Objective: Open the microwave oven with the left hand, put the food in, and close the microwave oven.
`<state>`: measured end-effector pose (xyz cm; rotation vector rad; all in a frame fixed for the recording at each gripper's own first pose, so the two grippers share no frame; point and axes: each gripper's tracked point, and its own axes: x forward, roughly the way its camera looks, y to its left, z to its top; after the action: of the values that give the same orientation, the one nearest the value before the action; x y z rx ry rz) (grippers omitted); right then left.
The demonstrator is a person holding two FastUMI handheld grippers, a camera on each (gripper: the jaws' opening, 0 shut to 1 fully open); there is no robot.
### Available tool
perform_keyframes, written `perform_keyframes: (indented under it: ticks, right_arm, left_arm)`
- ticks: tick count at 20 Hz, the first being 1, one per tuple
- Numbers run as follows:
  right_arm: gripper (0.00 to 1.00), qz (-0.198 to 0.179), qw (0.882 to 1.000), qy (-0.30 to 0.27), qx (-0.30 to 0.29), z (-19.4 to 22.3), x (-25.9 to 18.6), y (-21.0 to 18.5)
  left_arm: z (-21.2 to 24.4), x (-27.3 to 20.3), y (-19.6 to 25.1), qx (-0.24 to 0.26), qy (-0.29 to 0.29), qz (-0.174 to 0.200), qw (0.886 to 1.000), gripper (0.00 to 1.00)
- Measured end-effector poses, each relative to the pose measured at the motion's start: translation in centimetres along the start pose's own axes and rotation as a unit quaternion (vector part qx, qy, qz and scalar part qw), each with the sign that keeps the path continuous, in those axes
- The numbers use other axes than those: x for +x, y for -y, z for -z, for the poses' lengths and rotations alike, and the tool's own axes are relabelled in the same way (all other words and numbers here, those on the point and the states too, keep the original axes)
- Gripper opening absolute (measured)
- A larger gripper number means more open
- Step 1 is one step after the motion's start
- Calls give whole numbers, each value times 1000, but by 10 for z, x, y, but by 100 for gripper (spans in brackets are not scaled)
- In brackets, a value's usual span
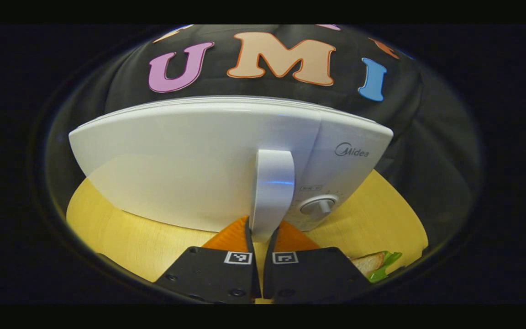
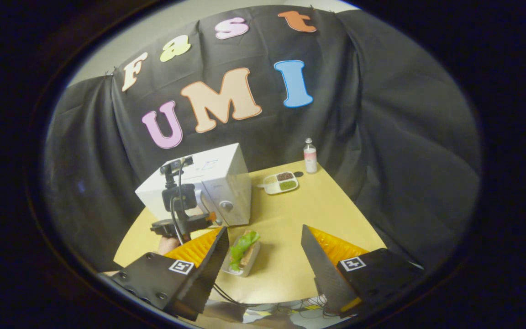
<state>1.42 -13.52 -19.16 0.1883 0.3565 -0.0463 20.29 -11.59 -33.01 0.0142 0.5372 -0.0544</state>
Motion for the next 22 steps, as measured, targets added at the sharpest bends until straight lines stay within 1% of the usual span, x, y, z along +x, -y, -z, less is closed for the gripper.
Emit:
perform_keyframes:
  ticks: [3, 4, 6, 7, 9, 10, 12, 15, 16, 18, 19, 20, 22]
  right_arm:
    - [93, 0, 1000, -2, 5, 3, -4, 14]
    - [100, 2, 1000, -3, 5, 5, -5, 19]
    - [99, 0, 1000, -3, 9, 4, -4, 24]
    - [99, -4, 1000, -4, 10, 4, -3, 24]
    - [99, -14, 1000, -11, 5, 5, 0, 23]
    - [99, -17, 1000, -12, -5, 5, 0, 22]
    - [100, -25, 999, -13, -21, 2, -2, 18]
    - [100, -43, 998, -28, -28, 10, -2, 6]
    - [99, -49, 998, -33, -30, 13, -1, 2]
    - [100, -54, 997, -39, -36, 18, 0, -8]
    - [100, -56, 997, -42, -40, 22, 0, -14]
    - [100, -57, 996, -44, -43, 25, -1, -21]
    - [100, -62, 996, -45, -45, 29, -1, -37]
  left_arm:
    - [1, -2, -1, -9, 0, -9, 1000, 2]
    - [12, -13, -2, -20, -13, -17, 1000, 1]
    - [20, -36, -8, -10, 20, -18, 1000, 0]
    - [29, -49, -11, -8, 22, -21, 1000, 1]
    - [42, -68, -20, 3, 15, -30, 999, 2]
    - [49, -75, -24, 4, 3, -35, 999, 3]
    - [56, -88, -30, 0, -3, -41, 999, 5]
    - [66, -103, -40, 13, -6, -47, 999, 10]
    - [68, -107, -43, 18, -7, -47, 999, 13]
    - [71, -114, -48, 12, -4, -43, 999, 20]
    - [73, -119, -52, 6, -5, -41, 999, 20]
    - [74, -123, -57, 2, -6, -37, 999, 22]
    - [77, -129, -67, -3, -6, -32, 999, 30]
